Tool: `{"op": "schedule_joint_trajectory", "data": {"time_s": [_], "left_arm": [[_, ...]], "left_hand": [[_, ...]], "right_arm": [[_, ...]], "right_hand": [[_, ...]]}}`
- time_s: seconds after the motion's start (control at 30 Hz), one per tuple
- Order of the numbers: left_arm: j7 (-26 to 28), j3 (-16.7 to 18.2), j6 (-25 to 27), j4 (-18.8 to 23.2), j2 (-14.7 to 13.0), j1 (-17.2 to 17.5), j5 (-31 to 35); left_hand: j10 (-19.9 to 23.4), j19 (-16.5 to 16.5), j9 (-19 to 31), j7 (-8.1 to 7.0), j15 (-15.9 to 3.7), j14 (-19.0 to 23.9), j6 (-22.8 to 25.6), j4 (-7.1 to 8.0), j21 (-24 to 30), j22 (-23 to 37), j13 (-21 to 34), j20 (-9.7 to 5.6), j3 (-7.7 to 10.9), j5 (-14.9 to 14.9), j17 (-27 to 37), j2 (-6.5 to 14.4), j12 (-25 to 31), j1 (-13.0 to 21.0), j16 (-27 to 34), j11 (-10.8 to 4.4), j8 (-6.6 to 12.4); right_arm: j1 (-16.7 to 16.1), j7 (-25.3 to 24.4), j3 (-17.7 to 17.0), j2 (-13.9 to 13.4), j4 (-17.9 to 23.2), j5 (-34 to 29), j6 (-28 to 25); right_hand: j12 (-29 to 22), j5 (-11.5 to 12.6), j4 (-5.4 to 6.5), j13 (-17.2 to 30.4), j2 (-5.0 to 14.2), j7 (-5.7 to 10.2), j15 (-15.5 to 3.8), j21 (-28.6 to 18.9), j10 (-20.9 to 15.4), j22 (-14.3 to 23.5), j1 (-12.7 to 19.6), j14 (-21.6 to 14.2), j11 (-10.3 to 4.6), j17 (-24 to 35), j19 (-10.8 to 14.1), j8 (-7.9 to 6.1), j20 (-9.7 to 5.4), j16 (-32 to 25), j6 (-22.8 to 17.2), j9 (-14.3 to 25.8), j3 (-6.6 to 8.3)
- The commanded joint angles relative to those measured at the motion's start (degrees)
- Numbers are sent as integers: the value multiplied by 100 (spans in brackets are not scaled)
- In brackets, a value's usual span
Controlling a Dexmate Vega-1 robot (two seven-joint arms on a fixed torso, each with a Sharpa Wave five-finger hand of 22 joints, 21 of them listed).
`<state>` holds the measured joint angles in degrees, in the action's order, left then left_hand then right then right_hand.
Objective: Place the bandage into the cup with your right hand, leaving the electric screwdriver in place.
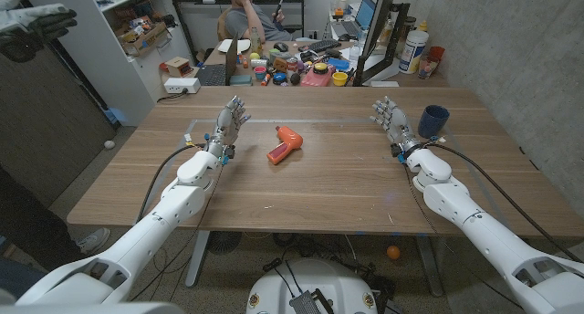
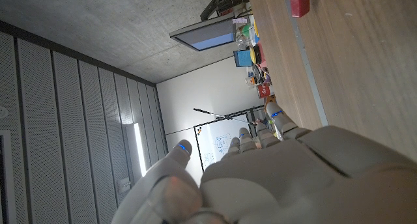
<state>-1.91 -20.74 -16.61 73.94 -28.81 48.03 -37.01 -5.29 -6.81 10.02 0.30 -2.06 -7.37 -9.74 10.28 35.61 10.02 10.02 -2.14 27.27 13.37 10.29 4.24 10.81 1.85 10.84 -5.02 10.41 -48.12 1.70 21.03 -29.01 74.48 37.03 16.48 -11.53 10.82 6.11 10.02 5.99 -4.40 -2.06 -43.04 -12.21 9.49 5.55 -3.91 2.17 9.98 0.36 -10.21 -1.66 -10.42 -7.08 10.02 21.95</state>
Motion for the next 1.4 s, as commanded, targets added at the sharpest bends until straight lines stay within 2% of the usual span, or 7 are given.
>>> {"op": "schedule_joint_trajectory", "data": {"time_s": [0.03,0.17,0.3,0.37,0.57,0.8,1.4], "left_arm": [[-84,140,-40,-72,92,27,110],[-104,184,-19,-73,110,46,122],[-149,211,-8,-101,129,51,131],[-169,224,-3,-116,139,54,133],[-211,256,0,-155,166,57,147],[-269,275,12,-180,175,51,167],[-379,206,66,-266,205,-51,297]], "left_hand": [[12,-20,30,-52,-212,-34,-297,2,26,15,25,-524,39,31,21,522,33,20,25,-64,32],[9,-19,30,-67,-226,-34,-295,4,20,15,25,-530,42,32,21,530,31,21,24,-60,31],[6,-32,30,-73,-232,-39,-299,5,8,16,25,-517,43,32,21,533,29,21,22,-51,29],[10,-33,30,-74,-228,-39,-300,6,4,16,25,-516,42,32,21,532,31,21,22,-54,28],[14,-30,31,-76,-228,-35,-290,6,-7,17,25,-514,38,31,21,526,31,18,23,-45,31],[50,-32,33,-89,-206,-31,-259,8,-25,19,25,-481,33,30,21,522,43,14,23,-80,41],[73,-8,41,-260,-227,-22,-40,10,-58,22,27,-499,29,29,21,525,44,8,20,-70,104]], "right_arm": [[-24,-15,-73,33,74,-141,-109],[-63,-52,-82,-30,182,-245,-138],[-105,-43,-69,-169,336,-401,-156],[-120,-66,-56,-261,416,-543,-130],[-217,-244,-50,-622,810,-985,-221],[-375,-485,-75,-1081,1308,-1539,-374],[-1404,-1503,-770,-2626,3254,-3374,-1255]], "right_hand": [[-21,40,-10,18,299,11,-53,-24,-32,14,54,-34,-11,5,17,-40,-430,-35,-40,23,66],[-23,39,-65,18,260,-7,-40,-8,-45,14,107,-40,21,-12,38,-39,-415,-24,-38,23,72],[-25,11,-253,19,146,-6,174,43,-66,26,283,-145,100,-32,90,-48,-291,-33,-53,26,83],[-21,-9,-355,23,113,22,369,69,-66,29,375,-277,128,-22,182,-59,-62,-58,-84,31,75],[-87,-26,-484,28,48,-3,582,100,-260,31,482,-515,262,-19,313,-75,116,-98,-143,35,57],[-125,-39,-612,39,39,215,828,184,-416,45,607,-799,252,-8,340,-146,455,-125,-389,47,72],[-154,-47,-745,47,102,317,733,229,-563,54,786,-1108,220,-8,455,-156,490,-145,-547,56,175]]}}
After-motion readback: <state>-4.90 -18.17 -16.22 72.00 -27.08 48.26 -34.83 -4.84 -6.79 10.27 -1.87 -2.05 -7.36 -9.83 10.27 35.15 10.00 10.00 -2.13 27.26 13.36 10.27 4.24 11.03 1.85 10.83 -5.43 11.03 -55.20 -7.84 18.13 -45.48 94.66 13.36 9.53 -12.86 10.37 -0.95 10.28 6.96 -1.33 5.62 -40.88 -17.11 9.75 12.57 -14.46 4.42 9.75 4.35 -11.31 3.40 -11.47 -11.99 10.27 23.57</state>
